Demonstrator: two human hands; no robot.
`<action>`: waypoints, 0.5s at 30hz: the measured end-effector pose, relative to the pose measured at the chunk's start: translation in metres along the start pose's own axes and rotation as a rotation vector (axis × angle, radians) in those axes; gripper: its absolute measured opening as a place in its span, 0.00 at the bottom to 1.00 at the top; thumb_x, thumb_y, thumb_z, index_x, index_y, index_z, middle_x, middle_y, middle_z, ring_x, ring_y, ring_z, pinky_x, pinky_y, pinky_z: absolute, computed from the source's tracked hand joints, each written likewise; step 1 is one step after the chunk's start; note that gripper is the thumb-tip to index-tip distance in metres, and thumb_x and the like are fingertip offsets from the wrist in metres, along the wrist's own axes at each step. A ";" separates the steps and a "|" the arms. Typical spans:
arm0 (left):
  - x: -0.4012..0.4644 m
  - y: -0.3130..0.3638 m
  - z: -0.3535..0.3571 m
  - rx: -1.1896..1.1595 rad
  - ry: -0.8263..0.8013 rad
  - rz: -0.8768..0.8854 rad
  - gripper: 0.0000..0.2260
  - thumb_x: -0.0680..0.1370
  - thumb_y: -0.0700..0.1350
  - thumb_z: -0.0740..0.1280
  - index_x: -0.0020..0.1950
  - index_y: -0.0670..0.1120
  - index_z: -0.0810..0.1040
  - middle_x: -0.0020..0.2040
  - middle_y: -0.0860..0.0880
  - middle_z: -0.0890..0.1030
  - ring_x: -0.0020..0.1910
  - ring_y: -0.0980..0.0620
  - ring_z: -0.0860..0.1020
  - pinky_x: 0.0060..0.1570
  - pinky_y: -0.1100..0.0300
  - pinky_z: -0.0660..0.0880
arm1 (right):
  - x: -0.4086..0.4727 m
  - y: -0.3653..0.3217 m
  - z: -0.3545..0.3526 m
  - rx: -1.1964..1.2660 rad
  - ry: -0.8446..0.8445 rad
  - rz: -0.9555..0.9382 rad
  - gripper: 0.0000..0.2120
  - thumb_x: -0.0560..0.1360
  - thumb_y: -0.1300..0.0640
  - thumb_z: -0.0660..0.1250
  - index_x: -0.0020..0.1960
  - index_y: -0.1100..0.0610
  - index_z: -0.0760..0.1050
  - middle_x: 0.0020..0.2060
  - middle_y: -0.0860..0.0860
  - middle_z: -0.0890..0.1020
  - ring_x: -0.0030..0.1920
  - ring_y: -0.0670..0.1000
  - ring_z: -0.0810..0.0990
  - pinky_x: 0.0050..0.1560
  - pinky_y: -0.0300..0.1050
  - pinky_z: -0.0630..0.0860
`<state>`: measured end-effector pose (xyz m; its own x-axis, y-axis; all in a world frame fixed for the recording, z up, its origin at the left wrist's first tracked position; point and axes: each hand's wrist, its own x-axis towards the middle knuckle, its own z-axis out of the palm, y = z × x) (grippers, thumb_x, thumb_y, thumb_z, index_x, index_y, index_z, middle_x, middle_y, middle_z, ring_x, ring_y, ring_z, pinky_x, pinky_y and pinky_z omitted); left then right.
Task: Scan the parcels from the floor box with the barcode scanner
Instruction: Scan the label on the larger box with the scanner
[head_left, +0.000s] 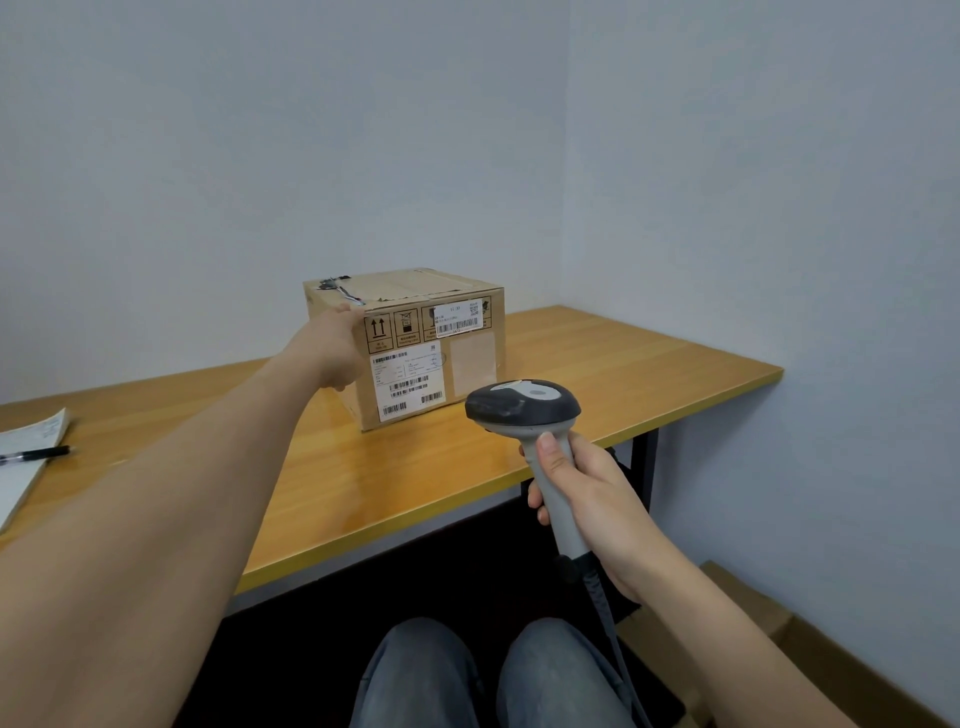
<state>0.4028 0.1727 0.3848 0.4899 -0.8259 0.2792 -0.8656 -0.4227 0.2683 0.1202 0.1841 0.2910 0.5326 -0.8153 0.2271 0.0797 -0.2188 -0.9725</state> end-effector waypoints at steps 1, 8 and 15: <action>0.000 0.000 0.000 0.007 -0.004 -0.001 0.37 0.71 0.25 0.60 0.78 0.45 0.57 0.77 0.51 0.57 0.60 0.39 0.74 0.44 0.52 0.78 | 0.000 0.000 0.000 -0.002 0.001 -0.007 0.14 0.80 0.47 0.58 0.52 0.57 0.74 0.37 0.55 0.76 0.34 0.45 0.76 0.38 0.39 0.74; 0.005 0.003 0.001 0.013 -0.022 -0.017 0.36 0.72 0.25 0.58 0.78 0.46 0.56 0.78 0.52 0.54 0.52 0.40 0.78 0.36 0.54 0.76 | -0.002 0.003 -0.005 -0.016 -0.006 -0.014 0.17 0.79 0.46 0.58 0.55 0.59 0.74 0.36 0.54 0.77 0.34 0.45 0.76 0.38 0.38 0.74; 0.010 0.001 0.003 0.032 -0.019 -0.003 0.37 0.71 0.25 0.59 0.78 0.45 0.56 0.78 0.52 0.54 0.51 0.40 0.77 0.32 0.57 0.74 | -0.003 0.004 -0.006 -0.013 -0.019 -0.004 0.18 0.79 0.46 0.58 0.55 0.60 0.74 0.35 0.53 0.77 0.33 0.45 0.76 0.38 0.38 0.74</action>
<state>0.4066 0.1634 0.3848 0.4906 -0.8315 0.2605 -0.8672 -0.4366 0.2396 0.1138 0.1820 0.2871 0.5482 -0.8040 0.2303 0.0711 -0.2295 -0.9707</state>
